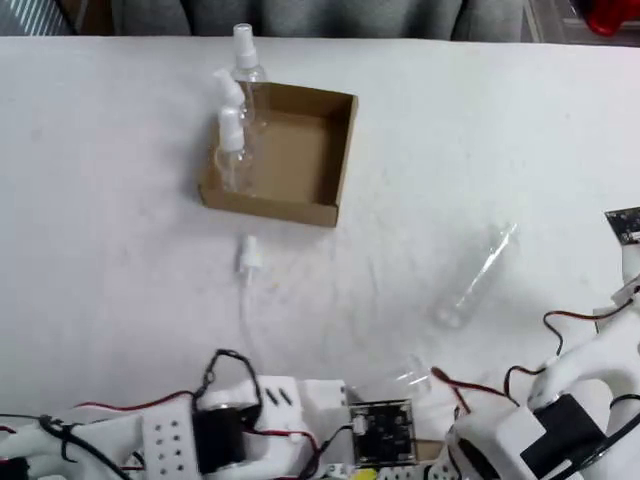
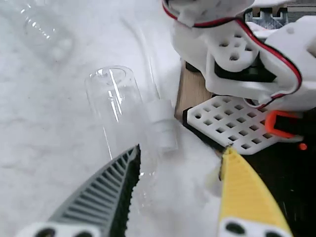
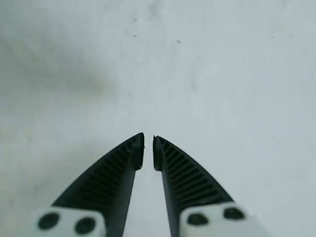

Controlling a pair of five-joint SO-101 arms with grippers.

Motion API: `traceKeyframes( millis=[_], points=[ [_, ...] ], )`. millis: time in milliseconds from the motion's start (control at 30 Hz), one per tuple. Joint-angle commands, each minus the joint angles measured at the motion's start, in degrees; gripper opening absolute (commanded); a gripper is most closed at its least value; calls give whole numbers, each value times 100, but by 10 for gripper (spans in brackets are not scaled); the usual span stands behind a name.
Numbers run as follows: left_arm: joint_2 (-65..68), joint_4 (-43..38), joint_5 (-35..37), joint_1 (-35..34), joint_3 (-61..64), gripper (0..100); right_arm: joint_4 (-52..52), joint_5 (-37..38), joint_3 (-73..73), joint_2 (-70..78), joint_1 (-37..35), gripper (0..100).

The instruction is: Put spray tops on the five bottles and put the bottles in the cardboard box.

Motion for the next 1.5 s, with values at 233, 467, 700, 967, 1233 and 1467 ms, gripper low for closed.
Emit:
traceKeyframes(
  millis=[233,467,700,967,1233,1467],
  points=[
    [3011,-1503,18,84,-712,248,-66,53,-299,-57,-84,15],
    [3969,-2330,18,-75,-853,248,-66,53,-264,-13,-101,15],
    [4295,-2418,18,-998,-1222,248,-66,53,-255,-13,-110,15],
    [5130,-2725,475,-1490,-1767,90,-66,62,-255,-13,-66,15],
    [5305,-2523,457,-1376,-1899,87,-66,62,-255,-13,-13,15],
    [5297,-2514,457,-1332,-1899,68,-66,62,-255,-13,-4,15]
  ],
)
